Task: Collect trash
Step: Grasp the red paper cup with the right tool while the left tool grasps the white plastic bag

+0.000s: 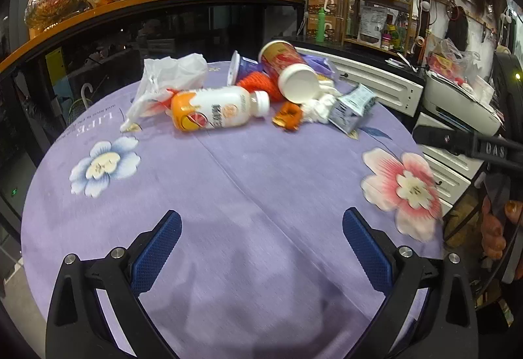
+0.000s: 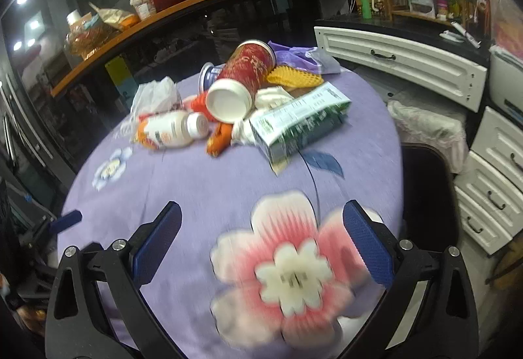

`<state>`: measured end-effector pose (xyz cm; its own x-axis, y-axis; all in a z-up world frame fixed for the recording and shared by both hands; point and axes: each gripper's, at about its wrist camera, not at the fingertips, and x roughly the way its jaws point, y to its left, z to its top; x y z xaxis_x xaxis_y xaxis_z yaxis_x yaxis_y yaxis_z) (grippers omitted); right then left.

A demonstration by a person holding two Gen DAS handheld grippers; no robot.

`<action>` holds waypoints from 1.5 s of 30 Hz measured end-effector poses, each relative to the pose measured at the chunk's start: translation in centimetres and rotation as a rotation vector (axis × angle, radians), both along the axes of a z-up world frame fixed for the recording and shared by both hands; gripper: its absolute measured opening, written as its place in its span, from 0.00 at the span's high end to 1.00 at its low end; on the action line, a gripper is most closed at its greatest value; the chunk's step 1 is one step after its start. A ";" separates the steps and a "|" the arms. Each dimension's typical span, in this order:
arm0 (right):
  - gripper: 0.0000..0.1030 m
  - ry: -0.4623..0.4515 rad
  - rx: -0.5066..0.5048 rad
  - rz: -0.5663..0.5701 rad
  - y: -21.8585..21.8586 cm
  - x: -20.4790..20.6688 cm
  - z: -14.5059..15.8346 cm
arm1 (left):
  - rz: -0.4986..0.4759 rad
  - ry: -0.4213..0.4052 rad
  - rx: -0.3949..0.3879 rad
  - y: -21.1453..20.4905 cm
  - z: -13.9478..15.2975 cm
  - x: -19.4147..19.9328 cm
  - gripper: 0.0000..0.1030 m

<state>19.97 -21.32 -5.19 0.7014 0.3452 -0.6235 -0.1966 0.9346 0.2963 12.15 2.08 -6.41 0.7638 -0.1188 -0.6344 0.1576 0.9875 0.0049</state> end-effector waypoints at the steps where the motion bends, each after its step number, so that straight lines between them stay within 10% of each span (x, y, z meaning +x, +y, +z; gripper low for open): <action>1: 0.05 0.009 0.014 0.006 0.3 1.4 0.3 | 0.009 -0.002 0.007 0.3 0.1 0.5 0.05; 22: 0.10 0.258 0.023 0.057 7.6 26.1 2.8 | 0.209 0.004 -0.067 9.8 5.5 17.8 0.05; 38: 0.25 0.376 0.075 0.062 8.5 29.8 -0.2 | 0.189 0.184 -0.006 9.9 3.2 26.5 0.07; 40: 0.25 0.351 0.097 0.069 8.1 29.2 0.3 | 0.196 0.193 0.003 9.9 2.7 27.0 0.13; 45: 0.26 0.285 0.129 0.098 8.0 27.9 1.5 | 0.204 0.214 -0.042 10.7 2.0 27.2 0.72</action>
